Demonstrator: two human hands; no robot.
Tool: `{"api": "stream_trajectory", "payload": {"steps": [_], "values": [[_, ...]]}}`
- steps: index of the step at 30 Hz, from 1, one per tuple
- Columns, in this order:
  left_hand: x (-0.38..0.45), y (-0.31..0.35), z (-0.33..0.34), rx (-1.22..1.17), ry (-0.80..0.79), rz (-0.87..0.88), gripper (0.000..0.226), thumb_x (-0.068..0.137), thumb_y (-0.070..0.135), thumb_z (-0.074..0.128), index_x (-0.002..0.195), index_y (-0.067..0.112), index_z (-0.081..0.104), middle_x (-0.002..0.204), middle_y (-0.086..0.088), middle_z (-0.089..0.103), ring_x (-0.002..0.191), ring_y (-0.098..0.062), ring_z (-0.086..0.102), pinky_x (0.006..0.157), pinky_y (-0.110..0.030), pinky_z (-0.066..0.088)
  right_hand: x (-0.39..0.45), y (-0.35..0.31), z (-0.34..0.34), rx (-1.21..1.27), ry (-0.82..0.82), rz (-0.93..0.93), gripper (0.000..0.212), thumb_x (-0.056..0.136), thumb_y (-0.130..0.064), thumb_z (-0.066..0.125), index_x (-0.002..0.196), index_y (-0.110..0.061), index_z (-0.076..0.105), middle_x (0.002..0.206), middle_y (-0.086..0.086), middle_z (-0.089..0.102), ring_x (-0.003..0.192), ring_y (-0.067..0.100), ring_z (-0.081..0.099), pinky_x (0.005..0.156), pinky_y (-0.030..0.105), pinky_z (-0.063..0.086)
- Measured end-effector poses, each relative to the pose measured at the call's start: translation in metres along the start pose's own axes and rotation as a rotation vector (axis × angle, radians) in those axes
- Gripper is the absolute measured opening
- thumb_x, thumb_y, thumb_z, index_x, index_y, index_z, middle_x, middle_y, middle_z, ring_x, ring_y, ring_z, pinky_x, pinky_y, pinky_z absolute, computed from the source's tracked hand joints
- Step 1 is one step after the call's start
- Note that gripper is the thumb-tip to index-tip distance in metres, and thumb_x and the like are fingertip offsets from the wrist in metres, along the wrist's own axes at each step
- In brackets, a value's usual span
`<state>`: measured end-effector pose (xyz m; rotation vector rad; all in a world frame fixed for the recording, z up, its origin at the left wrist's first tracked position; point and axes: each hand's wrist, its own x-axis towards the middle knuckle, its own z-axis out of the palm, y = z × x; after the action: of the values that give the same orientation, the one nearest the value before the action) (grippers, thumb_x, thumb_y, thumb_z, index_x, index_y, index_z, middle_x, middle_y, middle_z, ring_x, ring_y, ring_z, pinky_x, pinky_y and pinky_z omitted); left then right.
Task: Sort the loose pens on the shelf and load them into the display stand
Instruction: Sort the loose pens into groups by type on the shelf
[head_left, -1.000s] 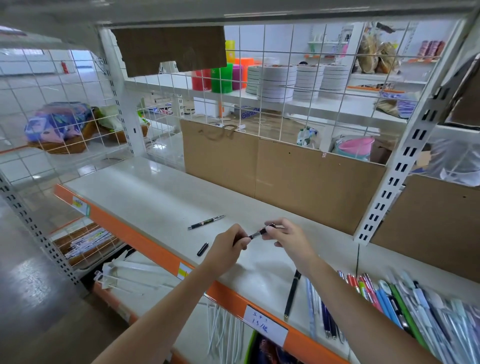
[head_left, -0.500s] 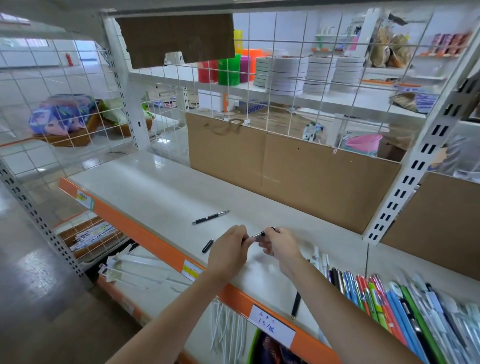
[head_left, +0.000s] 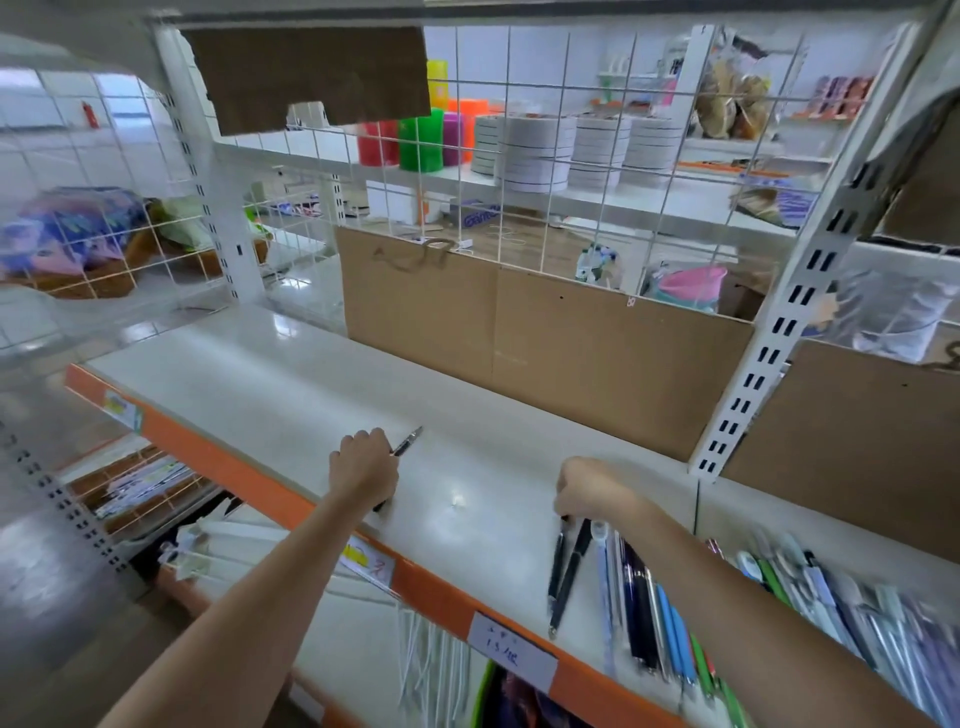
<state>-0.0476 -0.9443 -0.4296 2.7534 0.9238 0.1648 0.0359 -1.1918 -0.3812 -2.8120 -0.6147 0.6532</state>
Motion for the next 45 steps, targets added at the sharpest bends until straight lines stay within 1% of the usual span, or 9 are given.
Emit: {"api": "stream_trajectory", "payload": {"steps": [3,7,11,16,20,24,29,38,45], "values": [[-0.016,0.006,0.000,-0.155,-0.064,0.046,0.019,0.090,0.021,0.049,0.103,0.010,0.058,0.107,-0.011,0.059,0.102,-0.027,0.053,0.082,-0.035,0.042,-0.008,0.002,-0.001,-0.159,0.018,-0.016,0.018,0.086,-0.001,0.042,0.101,-0.008,0.047,0.102,0.011,0.053,0.085,0.026,0.050,0.053,0.026,0.035],[-0.046,0.026,0.001,-0.272,-0.134,0.230,0.014,0.084,0.022,0.061,0.094,0.014,0.066,0.095,-0.009,0.063,0.094,-0.024,0.058,0.076,-0.029,0.042,-0.010,-0.012,0.014,0.003,0.203,-0.209,0.026,0.091,-0.008,0.044,0.113,-0.013,0.056,0.116,0.007,0.055,0.105,0.025,0.054,0.075,0.027,0.037],[-0.069,0.026,0.006,-0.318,-0.083,0.339,0.026,0.082,0.032,0.067,0.103,0.017,0.063,0.093,0.001,0.051,0.091,-0.015,0.053,0.085,-0.027,0.042,-0.008,-0.034,0.039,0.030,0.162,-0.435,0.032,0.093,-0.016,0.054,0.124,-0.016,0.056,0.125,0.003,0.045,0.106,0.023,0.053,0.090,0.027,0.039],[-0.074,0.000,0.000,-0.094,0.010,0.187,0.041,0.085,0.049,0.058,0.115,0.022,0.050,0.117,0.002,0.043,0.117,-0.019,0.037,0.097,-0.032,0.031,-0.008,-0.037,0.047,-0.041,0.159,-0.419,0.020,0.094,-0.016,0.051,0.112,-0.011,0.059,0.108,0.004,0.048,0.102,0.025,0.054,0.078,0.028,0.038],[-0.073,-0.009,-0.007,-0.136,-0.082,0.172,0.025,0.089,0.035,0.054,0.106,0.017,0.053,0.111,-0.003,0.049,0.104,-0.021,0.049,0.090,-0.031,0.040,-0.015,-0.030,0.043,-0.027,0.161,-0.346,0.009,0.091,-0.012,0.048,0.095,-0.010,0.056,0.095,0.006,0.053,0.089,0.024,0.055,0.066,0.028,0.037],[-0.075,-0.002,-0.009,-0.190,-0.142,0.247,0.020,0.087,0.029,0.060,0.098,0.012,0.060,0.094,0.000,0.050,0.089,-0.018,0.053,0.072,-0.022,0.037,-0.032,-0.021,0.040,0.618,0.163,-0.204,0.009,0.087,-0.003,0.052,0.087,-0.009,0.047,0.072,0.006,0.056,0.054,0.011,0.057,0.050,0.021,0.043],[-0.093,0.021,-0.012,-0.496,-0.138,0.336,0.006,0.091,0.014,0.058,0.086,0.014,0.056,0.079,0.007,0.054,0.067,-0.003,0.051,0.060,-0.007,0.037,-0.062,-0.013,0.034,1.321,0.069,-0.174,0.009,0.089,0.007,0.052,0.090,-0.001,0.052,0.076,0.016,0.060,0.060,0.021,0.065,0.055,0.026,0.053],[-0.122,0.064,-0.028,-1.298,-0.222,0.201,0.003,0.089,-0.007,0.055,0.091,-0.007,0.058,0.080,-0.018,0.062,0.075,-0.032,0.071,0.067,-0.028,0.056,-0.086,0.001,0.021,1.521,0.160,-0.208,0.008,0.090,0.000,0.057,0.097,0.004,0.060,0.078,0.016,0.068,0.068,0.017,0.068,0.062,0.021,0.055],[-0.132,0.080,-0.038,-1.353,-0.221,0.130,0.006,0.088,0.004,0.061,0.084,0.001,0.065,0.076,-0.009,0.071,0.077,-0.019,0.070,0.065,-0.021,0.052,-0.098,0.005,0.013,1.591,0.170,-0.287,0.008,0.089,-0.001,0.058,0.096,0.003,0.062,0.080,0.016,0.069,0.071,0.018,0.070,0.062,0.021,0.054]]}}
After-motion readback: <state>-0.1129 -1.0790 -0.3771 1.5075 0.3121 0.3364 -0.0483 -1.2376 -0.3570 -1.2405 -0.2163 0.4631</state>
